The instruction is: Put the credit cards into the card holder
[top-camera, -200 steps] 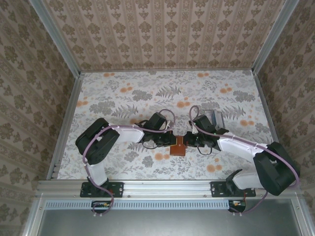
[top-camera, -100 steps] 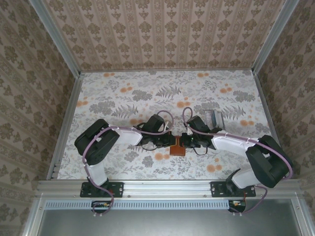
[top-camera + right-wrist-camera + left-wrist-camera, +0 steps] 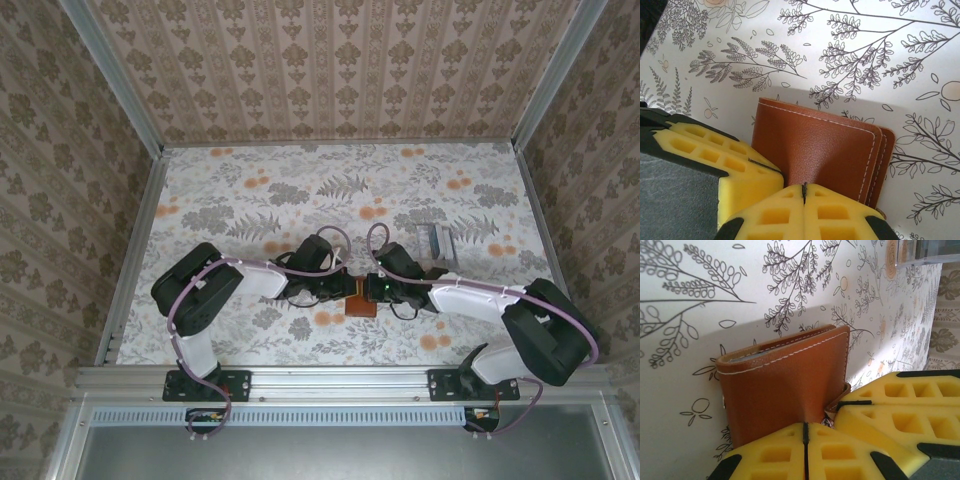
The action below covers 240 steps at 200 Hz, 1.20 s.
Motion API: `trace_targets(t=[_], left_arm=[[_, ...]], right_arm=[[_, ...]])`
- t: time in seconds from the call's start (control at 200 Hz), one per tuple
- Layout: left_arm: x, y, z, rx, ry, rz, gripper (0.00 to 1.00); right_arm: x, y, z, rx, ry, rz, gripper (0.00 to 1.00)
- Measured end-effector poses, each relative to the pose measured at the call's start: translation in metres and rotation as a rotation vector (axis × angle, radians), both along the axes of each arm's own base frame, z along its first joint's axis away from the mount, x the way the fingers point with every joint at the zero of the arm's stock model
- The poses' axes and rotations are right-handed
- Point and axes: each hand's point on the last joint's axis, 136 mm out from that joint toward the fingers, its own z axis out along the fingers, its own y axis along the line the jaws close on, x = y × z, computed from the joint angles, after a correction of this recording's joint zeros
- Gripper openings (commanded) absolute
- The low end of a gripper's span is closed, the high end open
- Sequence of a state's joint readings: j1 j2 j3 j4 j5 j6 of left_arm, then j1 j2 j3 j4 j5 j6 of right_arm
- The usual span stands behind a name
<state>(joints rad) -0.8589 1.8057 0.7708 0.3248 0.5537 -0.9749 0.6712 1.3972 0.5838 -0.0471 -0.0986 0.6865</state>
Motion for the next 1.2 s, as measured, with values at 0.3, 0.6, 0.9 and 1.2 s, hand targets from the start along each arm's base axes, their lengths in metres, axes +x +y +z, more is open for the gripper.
trace_targets(t=[0.3, 0.6, 0.9, 1.2], left_arm=[[0.001, 0.0, 0.001, -0.019, 0.004, 0.019, 0.13], [0.002, 0.004, 0.002, -0.012, 0.011, 0.027, 0.13], [0.004, 0.008, 0.0, -0.014, 0.033, 0.05, 0.1], [0.004, 0.011, -0.001, -0.03, 0.052, 0.072, 0.08]], right_arm=[[-0.004, 0.003, -0.001, -0.11, -0.107, -0.005, 0.0], [-0.007, 0.002, -0.001, -0.18, -0.177, -0.019, 0.0], [0.0, 0.012, -0.005, -0.191, -0.219, -0.024, 0.0], [-0.007, 0.011, -0.001, -0.186, -0.197, -0.005, 0.0]])
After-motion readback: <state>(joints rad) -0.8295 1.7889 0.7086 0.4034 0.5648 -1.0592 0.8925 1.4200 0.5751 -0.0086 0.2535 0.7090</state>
